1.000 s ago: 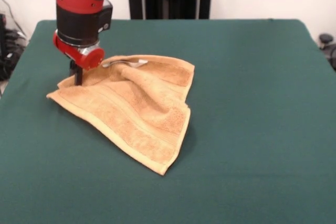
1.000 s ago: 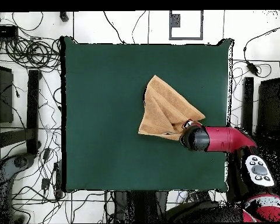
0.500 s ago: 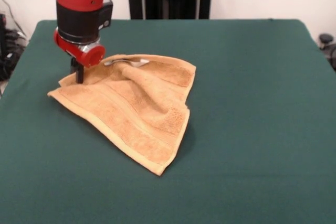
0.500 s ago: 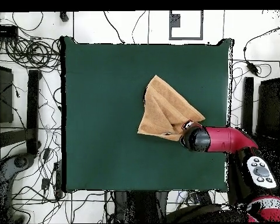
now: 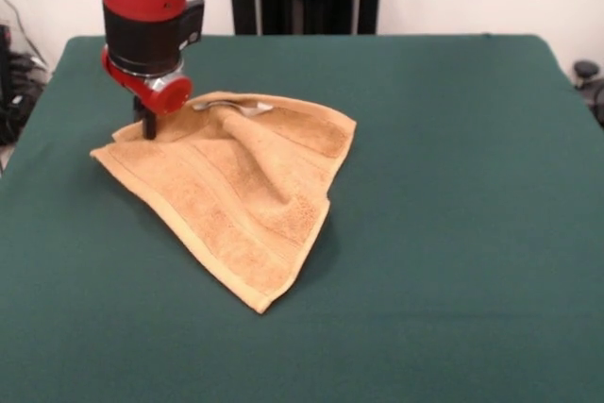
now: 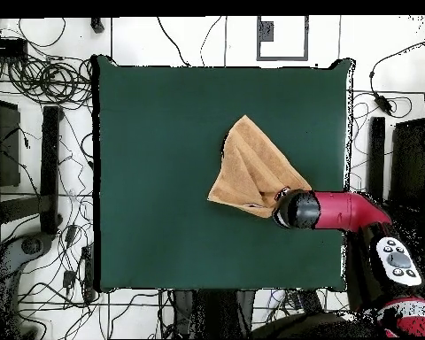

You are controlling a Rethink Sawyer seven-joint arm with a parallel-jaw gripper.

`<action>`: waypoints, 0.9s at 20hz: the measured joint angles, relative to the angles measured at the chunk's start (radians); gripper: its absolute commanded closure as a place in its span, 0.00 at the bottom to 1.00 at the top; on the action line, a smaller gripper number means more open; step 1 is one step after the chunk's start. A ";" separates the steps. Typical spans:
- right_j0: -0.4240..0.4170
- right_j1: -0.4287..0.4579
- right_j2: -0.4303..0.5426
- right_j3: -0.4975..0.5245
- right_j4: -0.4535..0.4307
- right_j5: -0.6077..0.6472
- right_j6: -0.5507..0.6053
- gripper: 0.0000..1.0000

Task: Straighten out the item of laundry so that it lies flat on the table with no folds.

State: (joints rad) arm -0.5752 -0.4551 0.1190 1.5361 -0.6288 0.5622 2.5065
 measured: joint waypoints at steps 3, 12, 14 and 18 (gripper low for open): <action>-0.013 0.000 0.018 -0.001 0.000 0.036 0.000 1.00; -0.049 0.000 0.077 -0.019 -0.001 0.149 -0.044 1.00; -0.053 0.000 0.084 -0.025 0.000 0.168 -0.063 1.00; -0.064 -0.001 0.099 -0.031 0.000 0.198 -0.121 1.00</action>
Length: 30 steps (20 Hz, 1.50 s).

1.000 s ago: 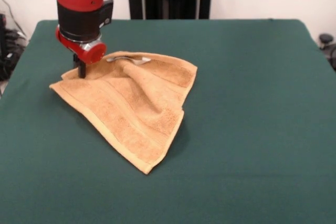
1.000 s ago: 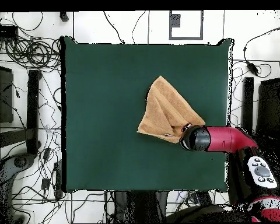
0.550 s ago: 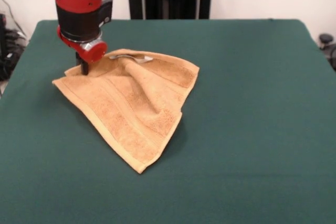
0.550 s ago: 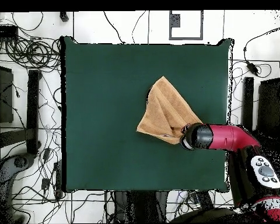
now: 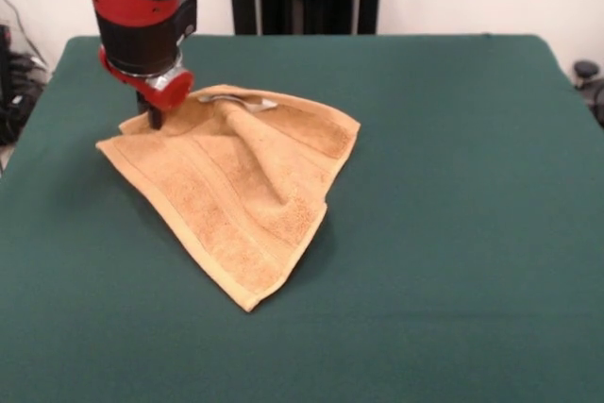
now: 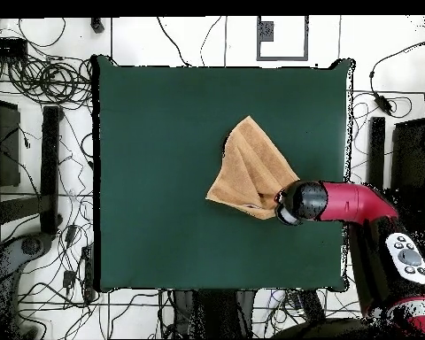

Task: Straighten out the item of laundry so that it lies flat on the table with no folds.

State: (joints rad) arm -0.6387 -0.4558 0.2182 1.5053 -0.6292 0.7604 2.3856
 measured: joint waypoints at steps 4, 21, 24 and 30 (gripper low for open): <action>-0.021 -0.003 0.014 0.009 -0.001 -0.002 -0.035 1.00; -0.004 -0.047 -0.050 0.154 -0.043 -0.151 -0.040 1.00; -0.002 -0.047 -0.056 0.161 -0.043 -0.157 -0.040 1.00; -0.005 -0.045 -0.055 0.159 -0.043 -0.157 -0.040 1.00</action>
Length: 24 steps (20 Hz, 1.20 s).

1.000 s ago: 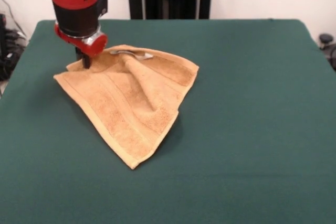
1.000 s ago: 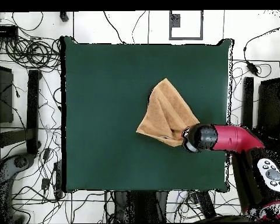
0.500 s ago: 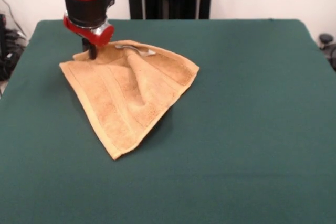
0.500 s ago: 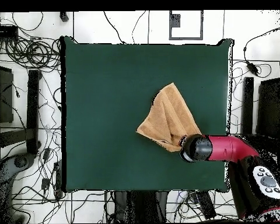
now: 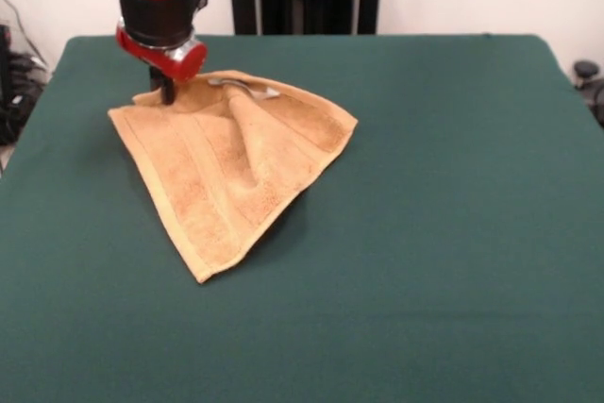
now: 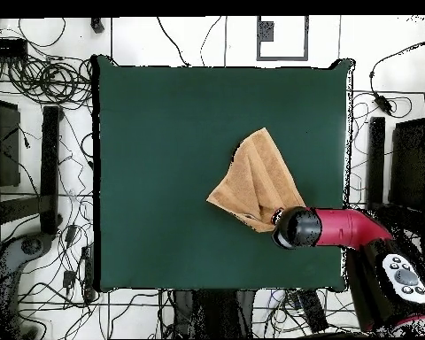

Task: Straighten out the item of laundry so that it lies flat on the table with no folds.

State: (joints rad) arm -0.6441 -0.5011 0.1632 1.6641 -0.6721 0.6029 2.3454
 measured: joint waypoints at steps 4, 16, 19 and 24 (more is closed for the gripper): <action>-0.009 0.001 0.010 -0.009 0.000 0.008 0.000 1.00; -0.076 0.000 0.091 -0.097 0.007 0.172 -0.002 1.00; -0.096 0.000 0.116 -0.127 0.007 0.208 -0.006 1.00; -0.115 -0.001 0.151 -0.164 0.007 0.252 -0.015 1.00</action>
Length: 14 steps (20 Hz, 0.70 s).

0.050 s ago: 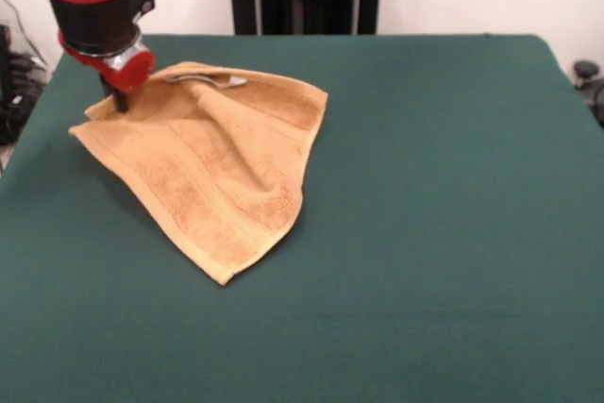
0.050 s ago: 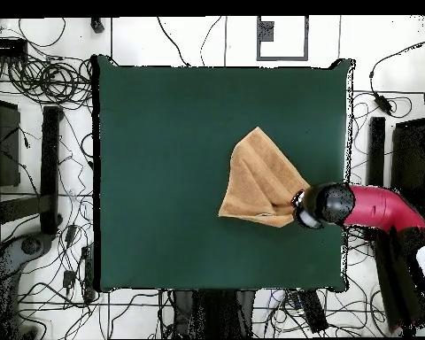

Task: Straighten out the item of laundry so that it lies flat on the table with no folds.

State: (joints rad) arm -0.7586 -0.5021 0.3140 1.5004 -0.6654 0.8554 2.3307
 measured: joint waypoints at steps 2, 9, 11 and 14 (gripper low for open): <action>-0.006 0.000 0.014 -0.018 0.000 0.024 -0.003 1.00; -0.010 0.000 0.038 -0.075 0.001 0.104 -0.044 1.00; -0.009 0.000 0.049 -0.091 0.001 0.125 -0.056 1.00; -0.009 0.001 0.062 -0.113 0.003 0.155 -0.082 1.00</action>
State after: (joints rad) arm -0.7675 -0.5015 0.3756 1.3870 -0.6622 1.0109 2.2491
